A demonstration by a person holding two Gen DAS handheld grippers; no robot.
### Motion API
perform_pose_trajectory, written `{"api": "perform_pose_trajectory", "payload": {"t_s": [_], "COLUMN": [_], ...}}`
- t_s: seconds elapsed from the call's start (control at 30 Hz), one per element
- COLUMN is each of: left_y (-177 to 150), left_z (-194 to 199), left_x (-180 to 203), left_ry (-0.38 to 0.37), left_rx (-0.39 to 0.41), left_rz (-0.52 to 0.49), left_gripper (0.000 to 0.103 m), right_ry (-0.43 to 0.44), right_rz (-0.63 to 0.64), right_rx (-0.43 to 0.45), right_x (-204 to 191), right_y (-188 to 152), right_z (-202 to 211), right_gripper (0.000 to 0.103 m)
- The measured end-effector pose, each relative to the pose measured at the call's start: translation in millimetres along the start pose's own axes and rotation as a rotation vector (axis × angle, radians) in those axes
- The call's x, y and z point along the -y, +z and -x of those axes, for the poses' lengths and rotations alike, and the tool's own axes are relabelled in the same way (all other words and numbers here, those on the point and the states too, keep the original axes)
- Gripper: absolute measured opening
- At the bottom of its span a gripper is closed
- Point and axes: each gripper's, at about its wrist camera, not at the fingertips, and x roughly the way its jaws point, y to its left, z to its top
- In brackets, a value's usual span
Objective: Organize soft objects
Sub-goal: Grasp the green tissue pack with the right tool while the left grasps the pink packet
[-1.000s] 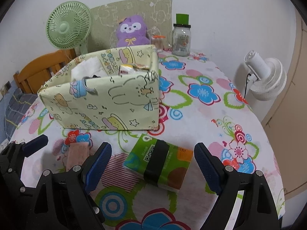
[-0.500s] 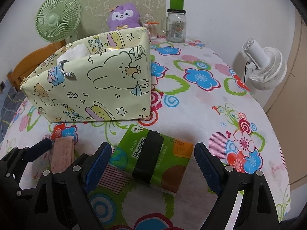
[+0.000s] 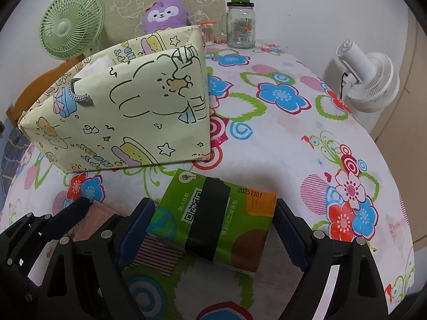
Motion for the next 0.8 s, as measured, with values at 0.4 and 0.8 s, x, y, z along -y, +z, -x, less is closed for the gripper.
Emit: {"api": "perform_pose_trajectory", "payload": {"t_s": [0.4,0.8], "left_y": [-7,-18], "left_z": [6,14], "left_x": [-7,-16], "left_ry": [0.020,0.033], "left_rx": [0.002,-0.011], "left_rz": [0.024,0.045], "left_gripper": [0.047,0.062], "right_ry": [0.027,0.018], "right_rz": [0.031,0.036], "right_rx": [0.012,0.027], "right_x": [-11,-17], "right_y": [-6,-12], "right_z": [3,16], "right_gripper": [0.088,0.086]}}
